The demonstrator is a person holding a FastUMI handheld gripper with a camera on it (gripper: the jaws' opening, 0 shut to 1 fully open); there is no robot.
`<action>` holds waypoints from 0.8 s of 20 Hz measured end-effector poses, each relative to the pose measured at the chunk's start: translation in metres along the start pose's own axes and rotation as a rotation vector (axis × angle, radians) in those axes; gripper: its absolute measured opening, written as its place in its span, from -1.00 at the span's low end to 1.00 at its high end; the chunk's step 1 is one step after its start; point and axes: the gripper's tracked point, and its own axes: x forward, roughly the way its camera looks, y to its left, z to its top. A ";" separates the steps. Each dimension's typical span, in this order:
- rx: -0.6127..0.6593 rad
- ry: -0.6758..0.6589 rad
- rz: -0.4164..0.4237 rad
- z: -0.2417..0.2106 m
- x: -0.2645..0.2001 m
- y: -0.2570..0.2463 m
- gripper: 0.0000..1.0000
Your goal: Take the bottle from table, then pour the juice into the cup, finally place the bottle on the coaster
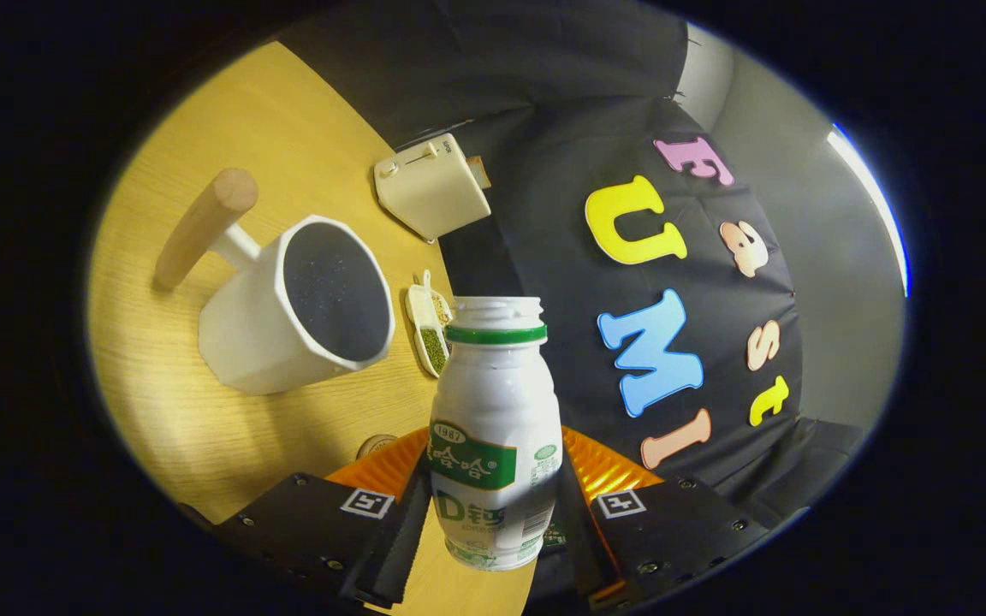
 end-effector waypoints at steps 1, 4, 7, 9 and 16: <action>0.032 -0.004 0.016 0.001 0.000 0.004 0.42; 0.133 -0.009 0.049 0.004 -0.001 0.008 0.42; 0.205 -0.018 0.039 0.004 0.002 0.003 0.42; 0.244 -0.002 0.064 -0.001 0.005 0.007 0.42; 0.468 -0.018 0.068 -0.008 0.013 0.000 0.42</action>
